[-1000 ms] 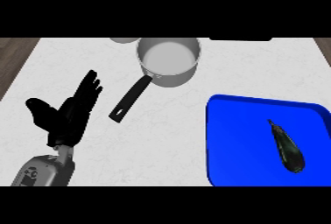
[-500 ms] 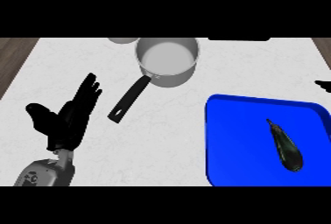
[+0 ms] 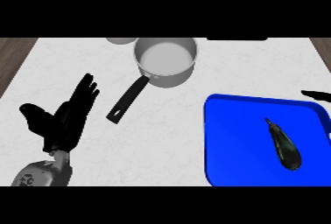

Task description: Pick the eggplant from the tray and place it in the pot

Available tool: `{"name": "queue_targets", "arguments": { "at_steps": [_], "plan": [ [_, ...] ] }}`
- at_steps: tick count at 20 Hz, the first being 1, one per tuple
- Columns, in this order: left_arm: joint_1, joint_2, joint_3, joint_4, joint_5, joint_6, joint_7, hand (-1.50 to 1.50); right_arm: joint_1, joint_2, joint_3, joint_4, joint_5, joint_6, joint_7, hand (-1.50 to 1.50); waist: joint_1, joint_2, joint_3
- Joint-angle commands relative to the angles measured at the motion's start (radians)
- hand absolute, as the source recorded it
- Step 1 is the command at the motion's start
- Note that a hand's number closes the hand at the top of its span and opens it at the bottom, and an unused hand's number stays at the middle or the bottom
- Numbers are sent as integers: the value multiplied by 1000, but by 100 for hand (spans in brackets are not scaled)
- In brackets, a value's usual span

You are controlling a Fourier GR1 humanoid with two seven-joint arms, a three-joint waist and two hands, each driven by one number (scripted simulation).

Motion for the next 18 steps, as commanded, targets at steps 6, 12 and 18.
{"name": "queue_targets", "arguments": {
  "at_steps": [6, 12, 18],
  "plan": [
    [2, -11, 43, 6, 2, -36, 0, 0, 51, 59, -45, -71, -46, 79, 4, -150, -14, -4, -1],
    [34, -34, 37, -13, -33, -41, 0, 0, 45, 55, -92, -127, -67, 150, 126, -150, -13, -4, -1],
    [-26, -83, 28, -4, -85, -17, 46, 0, 38, 163, -71, -49, 96, 63, 134, -150, -7, -1, 0]
  ]
}}
